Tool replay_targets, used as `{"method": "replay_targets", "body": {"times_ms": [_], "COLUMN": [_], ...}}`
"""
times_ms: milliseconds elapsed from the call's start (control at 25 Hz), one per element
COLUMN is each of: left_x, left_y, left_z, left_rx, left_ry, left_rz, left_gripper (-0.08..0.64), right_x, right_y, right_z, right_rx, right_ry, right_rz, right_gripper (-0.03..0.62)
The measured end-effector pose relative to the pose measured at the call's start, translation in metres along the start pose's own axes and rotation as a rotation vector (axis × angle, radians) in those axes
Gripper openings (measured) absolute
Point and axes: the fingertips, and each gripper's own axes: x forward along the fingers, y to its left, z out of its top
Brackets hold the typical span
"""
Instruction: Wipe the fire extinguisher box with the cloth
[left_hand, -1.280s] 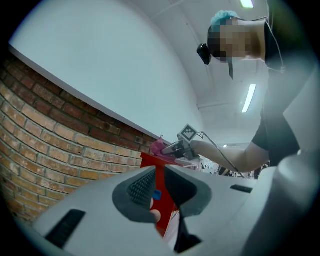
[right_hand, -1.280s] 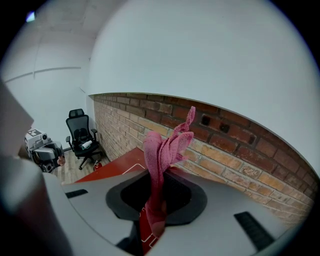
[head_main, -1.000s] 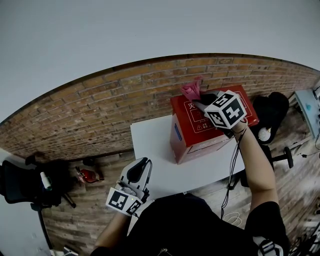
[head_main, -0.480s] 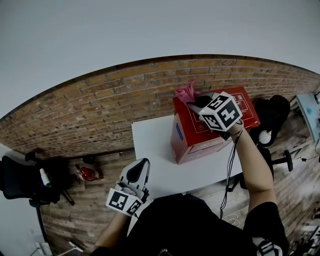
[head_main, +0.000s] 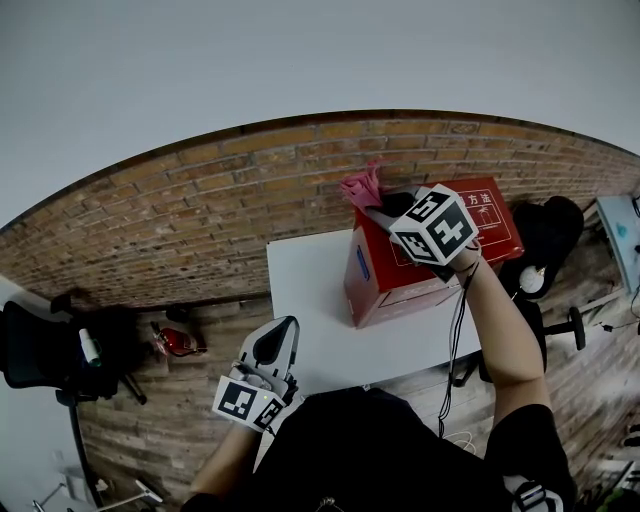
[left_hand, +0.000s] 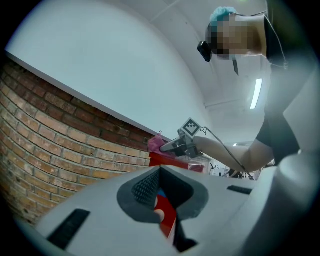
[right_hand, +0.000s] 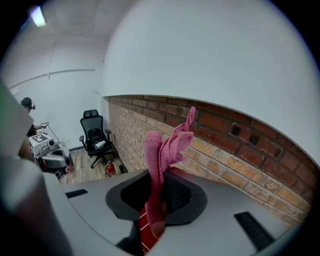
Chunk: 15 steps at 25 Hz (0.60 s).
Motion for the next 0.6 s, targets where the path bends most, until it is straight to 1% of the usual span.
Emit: {"method": "replay_targets", "body": {"times_ms": [200,600], "left_x": [0.000,0.005], "left_y": [0.000,-0.001], "left_z": [0.001,-0.001], "left_rx": [-0.003,-0.004], "left_ry": [-0.015,0.003], "left_rz": [0.005,-0.003], "left_gripper": [0.034,0.034], "right_x": [0.005,-0.005], "right_y": [0.006,0.019], "right_z": [0.006,0.002], "right_rx": [-0.010,0.001], "right_ry": [-0.002,-0.011], "right_rz": [0.017,0.043], "right_gripper": [0.074,0.074]}}
